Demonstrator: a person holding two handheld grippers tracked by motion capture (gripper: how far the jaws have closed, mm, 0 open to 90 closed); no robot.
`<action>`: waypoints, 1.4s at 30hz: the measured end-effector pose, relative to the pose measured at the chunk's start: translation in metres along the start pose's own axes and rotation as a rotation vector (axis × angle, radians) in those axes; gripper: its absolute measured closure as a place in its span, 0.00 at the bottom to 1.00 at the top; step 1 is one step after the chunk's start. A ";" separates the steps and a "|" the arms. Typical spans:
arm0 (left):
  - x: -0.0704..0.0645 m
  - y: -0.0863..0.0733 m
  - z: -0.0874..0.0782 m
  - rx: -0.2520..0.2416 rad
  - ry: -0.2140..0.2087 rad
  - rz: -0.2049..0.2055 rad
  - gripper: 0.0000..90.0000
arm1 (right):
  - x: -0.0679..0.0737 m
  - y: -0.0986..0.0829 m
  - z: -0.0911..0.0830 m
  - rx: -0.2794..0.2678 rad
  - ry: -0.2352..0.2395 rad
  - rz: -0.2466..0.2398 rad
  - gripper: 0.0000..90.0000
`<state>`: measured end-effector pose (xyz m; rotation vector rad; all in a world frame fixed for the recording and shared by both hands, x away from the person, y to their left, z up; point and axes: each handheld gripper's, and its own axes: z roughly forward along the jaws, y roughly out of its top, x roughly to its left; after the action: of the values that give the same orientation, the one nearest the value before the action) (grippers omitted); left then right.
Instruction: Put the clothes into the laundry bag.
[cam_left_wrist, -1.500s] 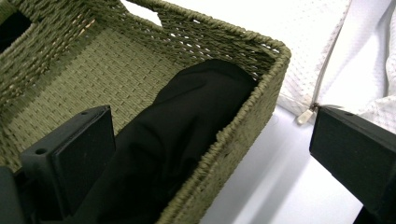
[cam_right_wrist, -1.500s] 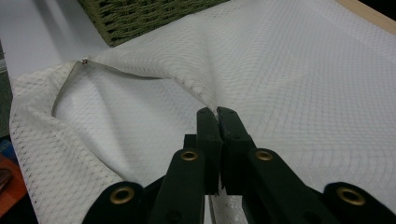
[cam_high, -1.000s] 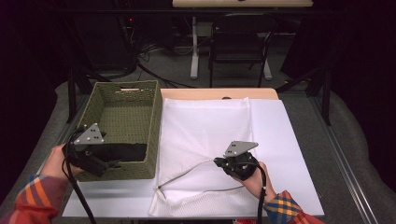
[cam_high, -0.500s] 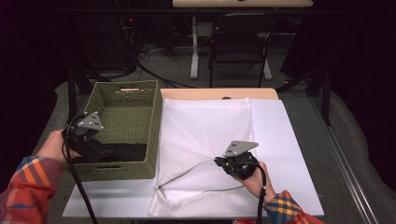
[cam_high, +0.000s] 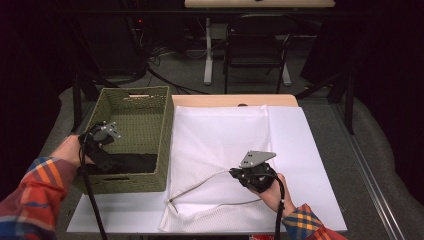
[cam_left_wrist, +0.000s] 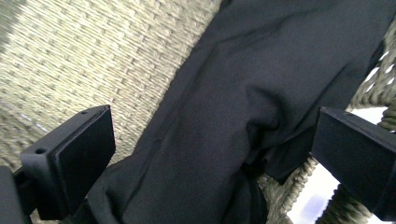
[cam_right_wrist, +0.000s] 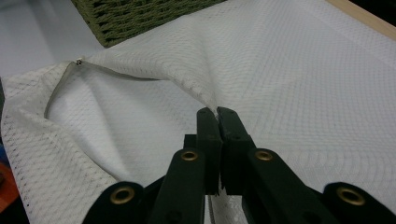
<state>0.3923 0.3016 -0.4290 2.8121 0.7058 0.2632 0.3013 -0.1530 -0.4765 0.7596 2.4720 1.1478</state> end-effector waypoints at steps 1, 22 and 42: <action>0.002 0.002 0.004 0.021 -0.003 0.001 0.00 | 0.000 0.000 0.000 -0.001 -0.001 0.002 0.98; 0.006 0.014 0.045 0.158 -0.112 0.032 0.39 | 0.000 0.000 -0.001 0.003 -0.011 -0.007 0.98; 0.009 0.009 0.047 0.122 -0.105 -0.025 0.73 | -0.001 0.001 -0.002 -0.003 -0.023 -0.004 0.98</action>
<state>0.4149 0.2902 -0.4706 2.9045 0.7564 0.0701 0.3012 -0.1543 -0.4749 0.7620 2.4516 1.1343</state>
